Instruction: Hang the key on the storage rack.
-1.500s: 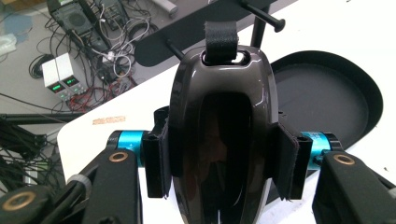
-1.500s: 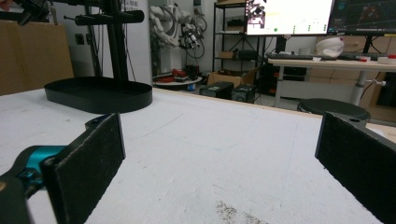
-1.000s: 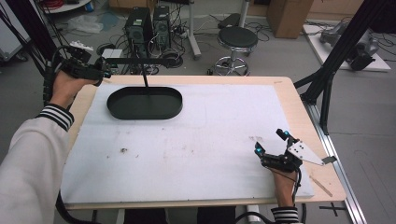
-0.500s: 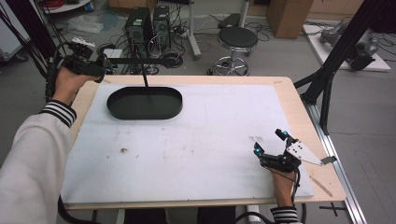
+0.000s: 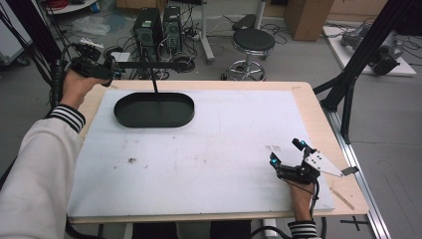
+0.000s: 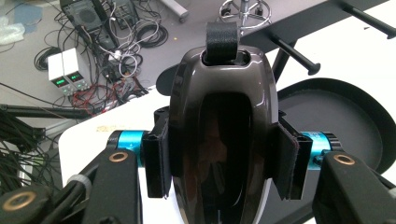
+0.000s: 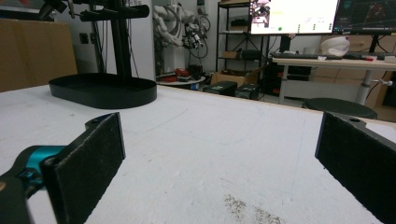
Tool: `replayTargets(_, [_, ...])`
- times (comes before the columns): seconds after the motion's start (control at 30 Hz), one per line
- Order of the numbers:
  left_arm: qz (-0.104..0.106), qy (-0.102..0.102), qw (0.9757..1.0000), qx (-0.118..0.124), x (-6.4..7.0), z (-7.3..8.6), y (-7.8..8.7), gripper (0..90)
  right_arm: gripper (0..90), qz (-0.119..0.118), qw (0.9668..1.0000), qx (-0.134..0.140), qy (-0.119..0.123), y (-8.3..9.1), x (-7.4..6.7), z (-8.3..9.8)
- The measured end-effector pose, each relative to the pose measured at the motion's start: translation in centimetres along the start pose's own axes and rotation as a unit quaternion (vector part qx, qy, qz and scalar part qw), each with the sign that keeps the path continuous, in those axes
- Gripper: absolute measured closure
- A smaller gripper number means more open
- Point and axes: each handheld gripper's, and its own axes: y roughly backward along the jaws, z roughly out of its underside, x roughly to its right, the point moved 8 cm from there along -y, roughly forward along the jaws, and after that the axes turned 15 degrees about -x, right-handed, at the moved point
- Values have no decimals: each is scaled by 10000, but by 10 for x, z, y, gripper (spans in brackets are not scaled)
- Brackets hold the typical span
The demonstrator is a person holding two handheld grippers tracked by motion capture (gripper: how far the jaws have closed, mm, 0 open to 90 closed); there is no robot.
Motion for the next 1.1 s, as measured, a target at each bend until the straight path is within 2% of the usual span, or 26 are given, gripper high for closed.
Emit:
replayTargets(0.4, [38, 135, 9999, 66, -4, -3, -6, 486, 5, -8, 10000, 29, 16, 1, 0, 0])
replayTargets(0.9, [-40, 220, 9996, -142, -11, 4, -11, 485, 5, -22, 10000, 37, -11, 1, -1, 0])
replayTargets(1.1, [-108, 176, 9994, -264, -11, 7, -12, 486, 5, -21, 10000, 41, 5, 1, -1, 0])
